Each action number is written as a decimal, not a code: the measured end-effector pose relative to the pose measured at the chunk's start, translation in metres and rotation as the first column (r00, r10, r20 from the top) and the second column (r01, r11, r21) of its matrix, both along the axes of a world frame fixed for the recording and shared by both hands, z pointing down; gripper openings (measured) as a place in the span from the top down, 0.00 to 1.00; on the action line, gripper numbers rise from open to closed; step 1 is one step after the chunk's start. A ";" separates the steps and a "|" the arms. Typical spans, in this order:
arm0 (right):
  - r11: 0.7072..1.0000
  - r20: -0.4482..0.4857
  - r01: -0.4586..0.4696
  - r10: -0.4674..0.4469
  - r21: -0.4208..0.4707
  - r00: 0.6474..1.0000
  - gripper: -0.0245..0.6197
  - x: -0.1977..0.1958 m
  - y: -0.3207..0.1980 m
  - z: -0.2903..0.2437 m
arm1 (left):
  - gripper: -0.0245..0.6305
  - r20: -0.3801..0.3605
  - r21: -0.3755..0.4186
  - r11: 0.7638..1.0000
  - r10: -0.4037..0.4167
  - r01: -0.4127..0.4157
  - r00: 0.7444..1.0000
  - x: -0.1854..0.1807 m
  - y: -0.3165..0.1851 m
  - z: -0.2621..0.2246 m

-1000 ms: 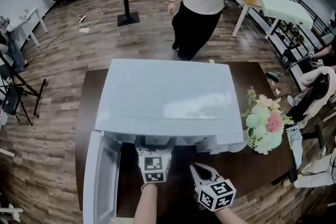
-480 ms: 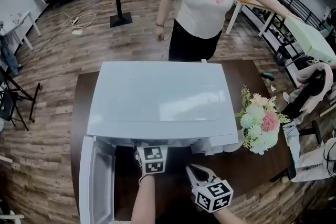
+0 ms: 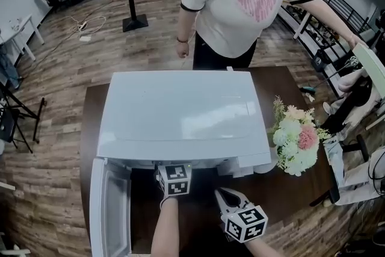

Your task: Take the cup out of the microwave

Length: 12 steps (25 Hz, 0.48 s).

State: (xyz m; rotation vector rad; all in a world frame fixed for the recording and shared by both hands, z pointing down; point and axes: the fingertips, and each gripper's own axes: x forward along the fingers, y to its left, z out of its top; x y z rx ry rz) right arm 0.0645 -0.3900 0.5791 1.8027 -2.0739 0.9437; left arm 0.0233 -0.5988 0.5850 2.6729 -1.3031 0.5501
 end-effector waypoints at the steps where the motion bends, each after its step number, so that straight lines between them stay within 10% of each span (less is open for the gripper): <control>1: 1.000 -0.001 0.000 0.000 0.000 1.000 0.97 0.000 0.000 0.000 | 0.35 0.002 0.003 1.000 -0.002 0.002 1.000 -0.001 0.000 0.000; 12: 1.000 -0.006 0.003 -0.003 0.002 1.000 0.97 -0.002 0.001 0.001 | 0.37 0.004 0.005 1.000 0.014 -0.014 1.000 -0.001 0.001 0.000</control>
